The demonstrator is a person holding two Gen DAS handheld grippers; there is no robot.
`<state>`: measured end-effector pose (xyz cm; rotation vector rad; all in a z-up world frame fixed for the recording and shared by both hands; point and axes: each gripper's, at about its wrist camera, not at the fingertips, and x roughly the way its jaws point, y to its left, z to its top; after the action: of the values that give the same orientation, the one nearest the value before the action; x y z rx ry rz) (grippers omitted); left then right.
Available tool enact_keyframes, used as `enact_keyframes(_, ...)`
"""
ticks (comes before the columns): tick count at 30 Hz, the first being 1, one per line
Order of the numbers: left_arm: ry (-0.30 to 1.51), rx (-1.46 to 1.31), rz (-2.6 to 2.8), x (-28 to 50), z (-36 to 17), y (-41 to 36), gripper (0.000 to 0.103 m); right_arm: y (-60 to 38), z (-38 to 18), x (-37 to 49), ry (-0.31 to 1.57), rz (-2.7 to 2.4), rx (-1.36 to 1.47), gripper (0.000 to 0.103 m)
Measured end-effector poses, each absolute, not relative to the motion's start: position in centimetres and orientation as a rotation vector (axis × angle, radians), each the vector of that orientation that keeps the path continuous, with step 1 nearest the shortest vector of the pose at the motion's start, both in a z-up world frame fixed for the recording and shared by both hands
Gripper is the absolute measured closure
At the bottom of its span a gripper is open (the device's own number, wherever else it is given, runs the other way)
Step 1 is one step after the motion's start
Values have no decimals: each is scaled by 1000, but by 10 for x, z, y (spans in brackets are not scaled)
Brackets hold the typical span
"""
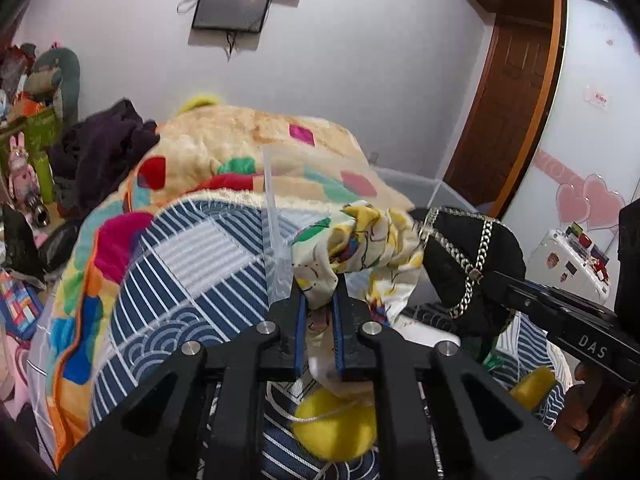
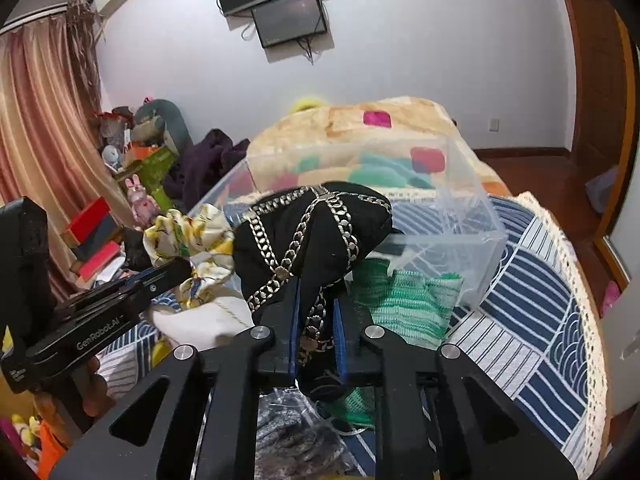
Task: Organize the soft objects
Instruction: 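Grasp the floral scrunchie with the left tool while the right tool grasps the black chain cap, then lift the scrunchie with the left tool while the right tool drops the cap into the box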
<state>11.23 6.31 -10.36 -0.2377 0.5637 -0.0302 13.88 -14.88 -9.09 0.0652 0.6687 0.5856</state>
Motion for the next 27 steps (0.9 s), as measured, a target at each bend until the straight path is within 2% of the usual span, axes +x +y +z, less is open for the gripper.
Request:
enact_keyframes(15,480,-168,-13,128,-48,61,93,-165,-44,150,538,557,55,91)
enact_keyframes(22,541,-136,-6,169,-46,58,93,-157,-26,171,507,539,-4,91)
enact_keyframes(27,621,-65,16,198,-57,55,93,-141,-35,191,550,527,-75,91)
